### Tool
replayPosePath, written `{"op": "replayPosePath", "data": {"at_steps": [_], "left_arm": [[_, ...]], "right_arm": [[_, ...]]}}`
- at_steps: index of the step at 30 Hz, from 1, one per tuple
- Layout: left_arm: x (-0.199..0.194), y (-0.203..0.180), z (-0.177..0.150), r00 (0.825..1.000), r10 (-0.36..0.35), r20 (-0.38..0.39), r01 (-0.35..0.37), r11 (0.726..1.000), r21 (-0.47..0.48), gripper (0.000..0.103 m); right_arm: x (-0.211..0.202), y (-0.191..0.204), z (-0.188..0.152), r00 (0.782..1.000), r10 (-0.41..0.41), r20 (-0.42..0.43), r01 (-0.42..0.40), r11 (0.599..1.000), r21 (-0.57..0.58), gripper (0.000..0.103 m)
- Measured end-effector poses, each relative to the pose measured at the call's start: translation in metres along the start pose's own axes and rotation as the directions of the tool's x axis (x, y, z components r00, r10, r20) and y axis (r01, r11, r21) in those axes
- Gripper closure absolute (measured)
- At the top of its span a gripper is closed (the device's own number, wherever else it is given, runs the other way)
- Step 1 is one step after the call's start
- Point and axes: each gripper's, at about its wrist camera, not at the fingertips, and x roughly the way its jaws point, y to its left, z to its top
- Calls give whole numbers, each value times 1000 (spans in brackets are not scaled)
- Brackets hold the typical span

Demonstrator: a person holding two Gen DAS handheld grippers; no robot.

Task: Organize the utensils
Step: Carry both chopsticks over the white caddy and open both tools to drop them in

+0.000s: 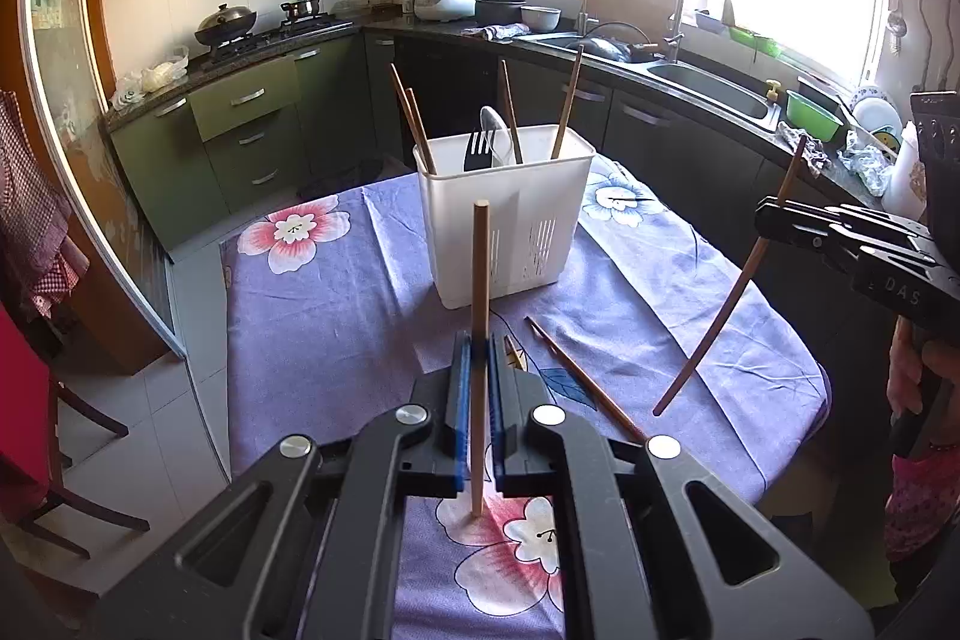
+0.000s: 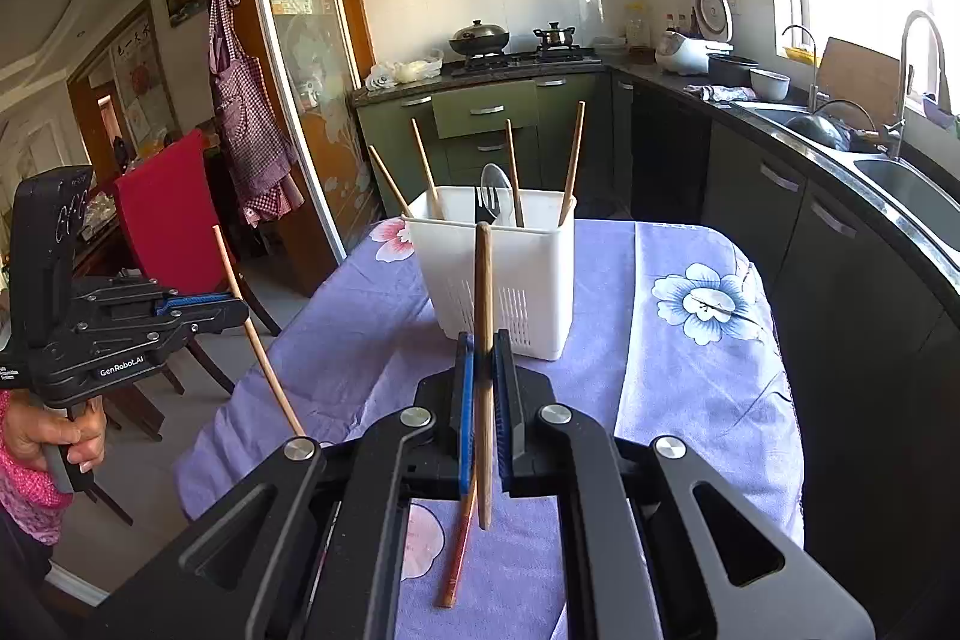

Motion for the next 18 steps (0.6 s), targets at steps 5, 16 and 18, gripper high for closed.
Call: {"op": "replayPosePath", "data": {"at_steps": [5, 16, 18], "left_arm": [[-3, 0, 13, 1000, -22, 4, 22, 1000, -3, 97], [-28, -7, 71, 996, -66, 52, 64, 997, 42, 97], [-34, -8, 86, 995, -75, 66, 71, 996, 51, 97]], "right_arm": [[1, 4, 12, 1000, 11, -1, -11, 1000, -17, 96], [-15, 17, 77, 999, 14, 50, -10, 997, -73, 96], [-16, 18, 95, 998, 14, 62, -9, 997, -78, 96]]}}
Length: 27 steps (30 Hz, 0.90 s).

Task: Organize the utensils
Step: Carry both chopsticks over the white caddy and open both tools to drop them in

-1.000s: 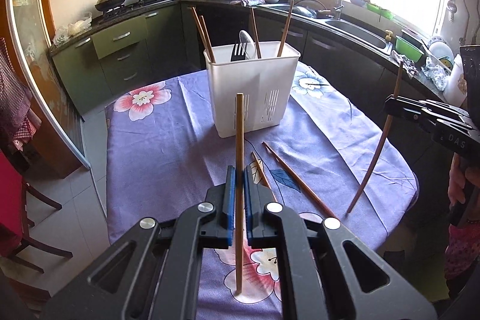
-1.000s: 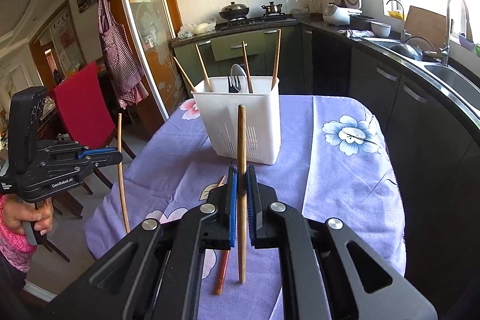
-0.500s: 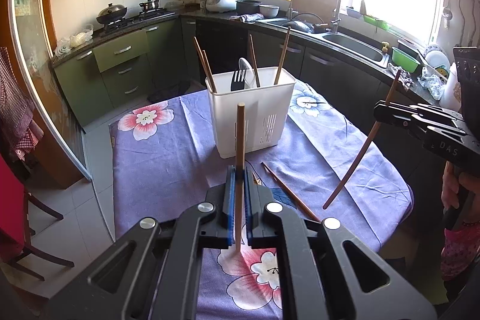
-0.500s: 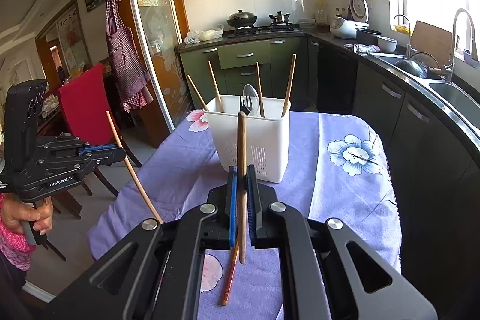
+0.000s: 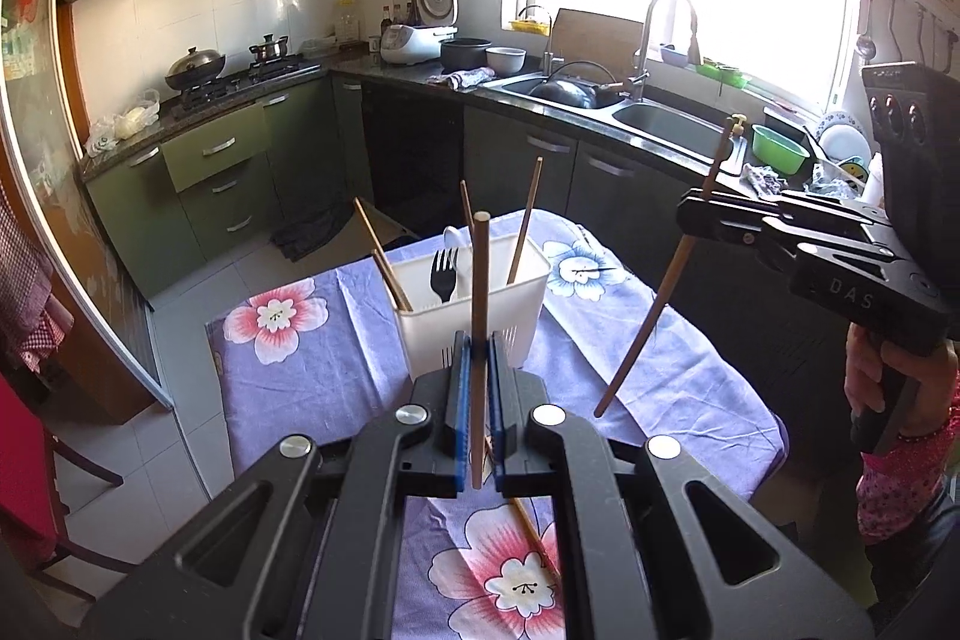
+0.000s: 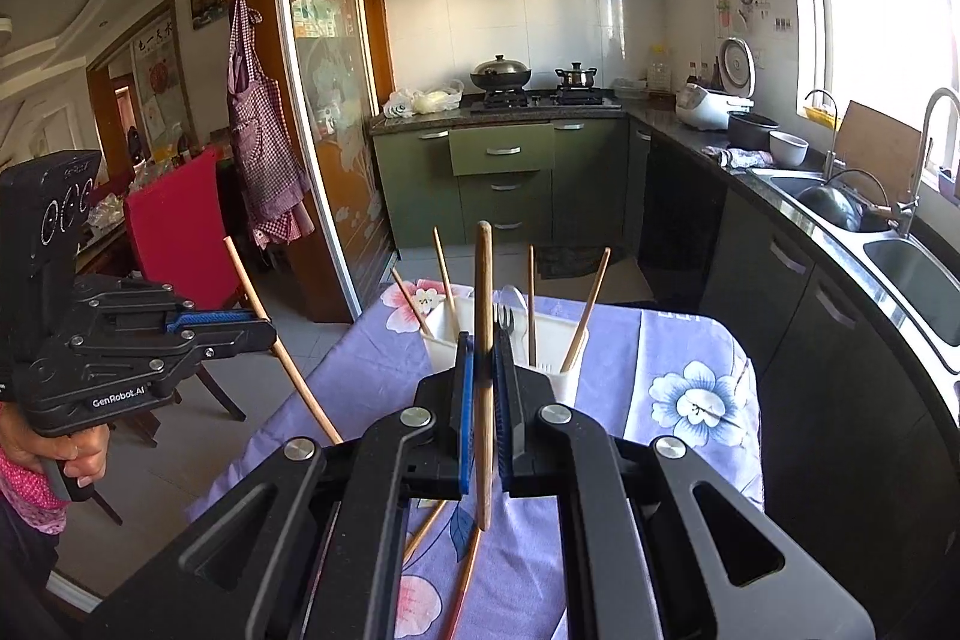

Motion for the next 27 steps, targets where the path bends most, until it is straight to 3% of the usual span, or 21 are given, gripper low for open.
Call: {"op": "replayPosePath", "data": {"at_steps": [10, 16, 21, 27], "left_arm": [[-19, 0, 85, 991, 13, 136, -16, 1000, 22, 97], [14, 6, 117, 989, 41, 146, -43, 999, 12, 97], [61, 20, 118, 995, 59, 83, -58, 998, -18, 97], [99, 29, 102, 997, 74, 16, -74, 997, -24, 97]], "right_arm": [[8, -8, 86, 996, -34, 77, 35, 999, -4, 96], [39, -29, 124, 994, -57, 95, 55, 998, 27, 96], [84, -48, 123, 998, -54, 45, 52, 998, 46, 96], [119, -61, 97, 999, -37, -16, 38, 998, 58, 96]]}}
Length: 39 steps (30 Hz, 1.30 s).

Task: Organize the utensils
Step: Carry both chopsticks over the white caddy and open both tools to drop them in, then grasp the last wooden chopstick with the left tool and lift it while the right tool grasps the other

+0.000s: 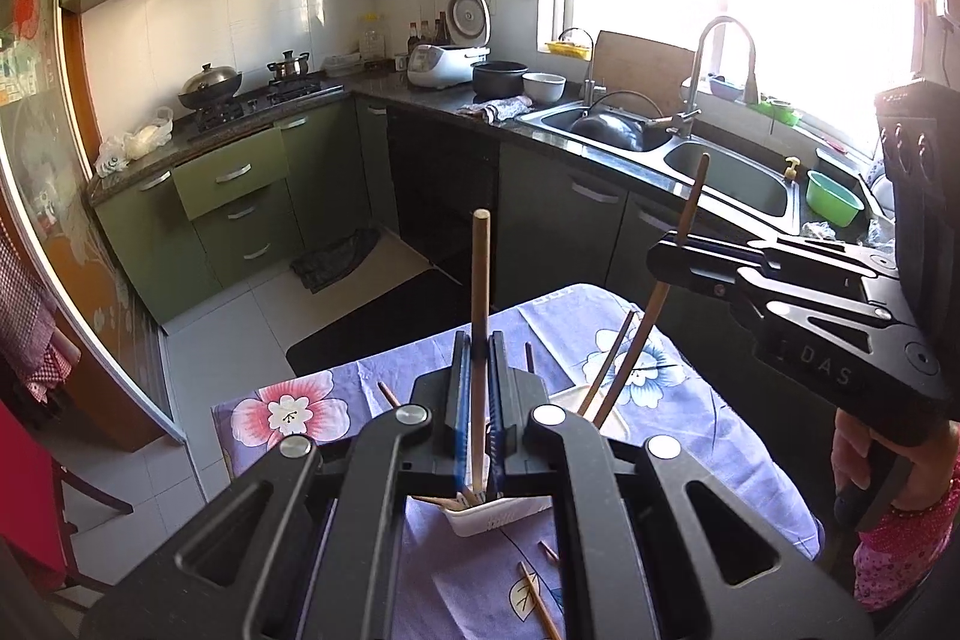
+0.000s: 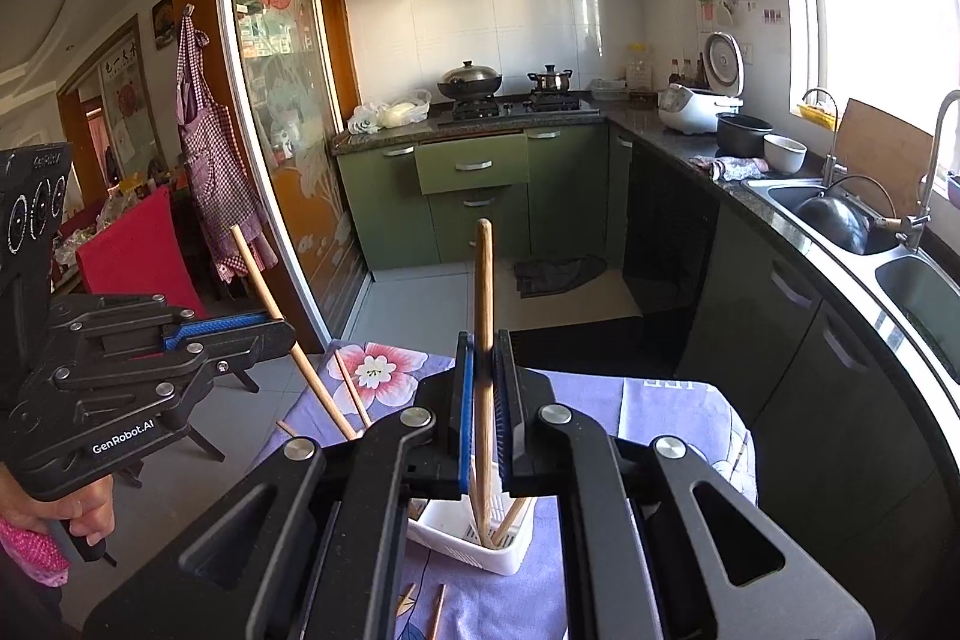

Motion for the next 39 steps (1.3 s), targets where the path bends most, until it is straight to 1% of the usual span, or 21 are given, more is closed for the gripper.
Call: {"op": "replayPosePath", "data": {"at_steps": [3, 4, 5, 6, 7, 8, 10, 14, 15, 17, 19, 21, 23, 24, 25, 27, 29, 31, 34, 37, 39], "left_arm": [[13, -1, -7, 999, 5, -33, -5, 1000, 1, 97], [16, -1, -10, 999, 8, -44, -7, 1000, 5, 93], [18, -2, -13, 999, 6, -53, -5, 1000, 6, 85], [20, -1, -15, 998, 2, -59, -2, 1000, 6, 79], [19, -2, -16, 998, 2, -62, -1, 1000, 7, 65], [17, -2, -18, 998, 5, -60, -5, 1000, 11, 59], [7, -3, -19, 999, 10, -50, -9, 1000, 12, 59], [-22, -8, -24, 1000, 9, -14, -9, 1000, 9, 52], [-29, -10, -28, 1000, 9, -10, -9, 1000, 12, 50], [-39, -13, -42, 1000, 14, -16, -13, 1000, 12, 41], [-40, -16, -65, 998, 14, -57, -14, 1000, 2, 37], [-30, -17, -95, 991, -1, -131, -2, 1000, -23, 36], [-17, -19, -127, 979, -34, -200, 21, 998, -63, 36], [-10, -20, -143, 973, -47, -227, 30, 996, -82, 36], [-2, -23, -157, 966, -55, -254, 32, 995, -92, 36], [18, -30, -184, 945, -82, -316, 46, 992, -119, 36], [39, -38, -204, 920, -88, -381, 42, 991, -128, 37], [58, -47, -217, 905, -61, -421, 15, 993, -113, 38], [83, -51, -230, 887, -36, -461, -19, 993, -113, 57], [101, -52, -233, 877, -21, -480, -46, 991, -127, 58], [108, -52, -232, 877, -7, -481, -63, 989, -130, 58]], "right_arm": [[12, -2, -13, 999, 1, -32, -1, 1000, -1, 96], [16, -1, -16, 999, 3, -44, -3, 1000, -1, 96], [18, -1, -19, 999, 4, -54, -5, 1000, -3, 96], [18, 0, -22, 998, 3, -55, -3, 1000, -2, 96], [16, 1, -25, 998, 3, -56, -3, 1000, -4, 96], [15, 2, -25, 998, 4, -57, -5, 1000, -5, 96], [6, 4, -25, 999, 1, -45, -1, 1000, -4, 95], [-28, 12, -25, 1000, 23, 13, -23, 1000, -1, 95], [-41, 16, -28, 999, 31, 29, -31, 1000, -1, 91], [-62, 19, -37, 998, 44, 53, -44, 999, -8, 88], [-81, 24, -56, 997, 47, 63, -46, 999, -18, 88], [-95, 24, -82, 998, 45, 51, -44, 999, -24, 88], [-103, 20, -113, 999, 37, 35, -36, 999, -13, 88], [-107, 17, -130, 999, 29, 26, -29, 1000, -4, 83], [-110, 13, -147, 1000, 22, 20, -22, 1000, 11, 76], [-114, 5, -181, 1000, -8, 4, 8, 999, 42, 74], [-118, -5, -211, 999, -40, -15, 41, 996, 75, 74], [-123, -16, -235, 999, -39, -28, 42, 992, 122, 74], [-129, -34, -259, 999, -31, -35, 37, 983, 182, 74], [-134, -47, -275, 999, -20, -33, 27, 973, 228, 71], [-134, -54, -278, 999, -12, -35, 21, 968, 249, 71]]}}
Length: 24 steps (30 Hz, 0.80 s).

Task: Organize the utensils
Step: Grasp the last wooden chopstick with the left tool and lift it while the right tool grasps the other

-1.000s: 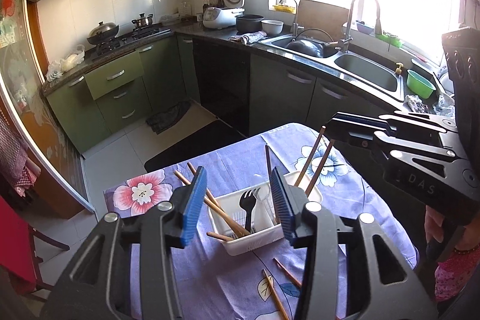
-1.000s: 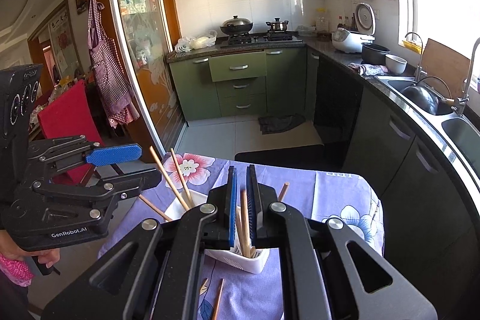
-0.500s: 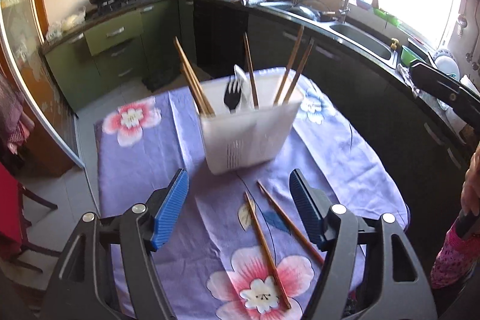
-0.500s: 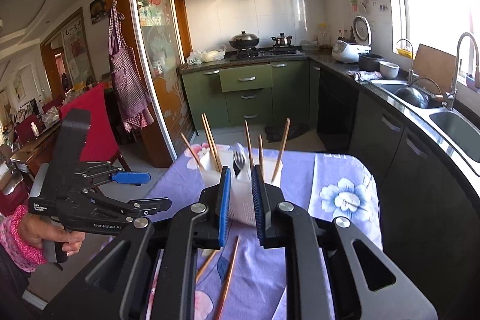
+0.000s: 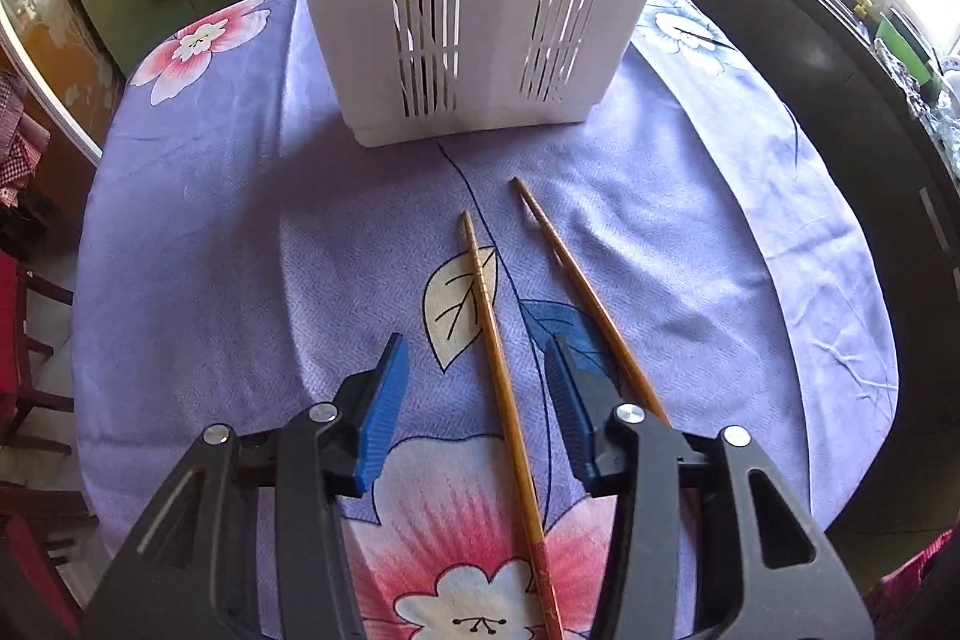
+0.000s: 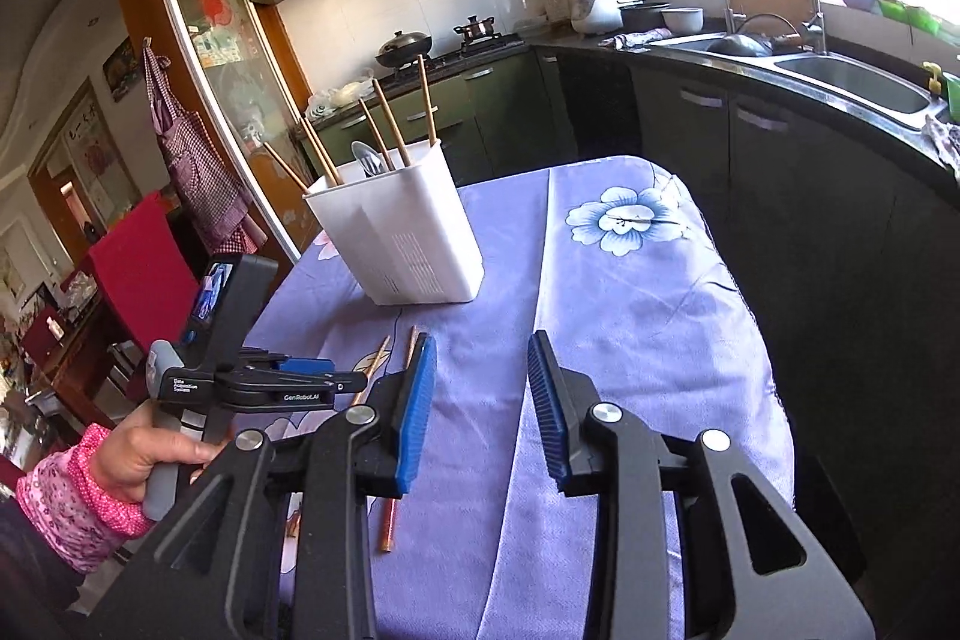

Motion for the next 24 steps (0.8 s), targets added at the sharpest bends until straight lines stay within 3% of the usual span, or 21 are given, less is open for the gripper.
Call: {"op": "replayPosePath", "data": {"at_steps": [3, 7, 15, 18, 24], "left_arm": [[4, -1, 5, 1000, 10, 1, -10, 1000, -5, 58], [11, -5, 8, 1000, 20, -22, -20, 1000, 1, 76], [18, -14, 10, 999, 38, -36, -37, 999, 17, 77], [18, -17, 9, 999, 30, -30, -30, 999, 28, 96], [8, -6, 4, 1000, -5, -18, 5, 1000, 18, 97]], "right_arm": [[2, -6, -6, 1000, 13, -8, -12, 1000, 24, 71], [9, -9, -6, 999, 35, -18, -34, 998, 47, 71], [11, -9, -3, 998, 55, -17, -54, 996, 65, 71], [12, -10, -3, 998, 55, -20, -53, 996, 73, 71], [23, -3, -1, 998, 39, -58, -36, 998, 49, 71]]}}
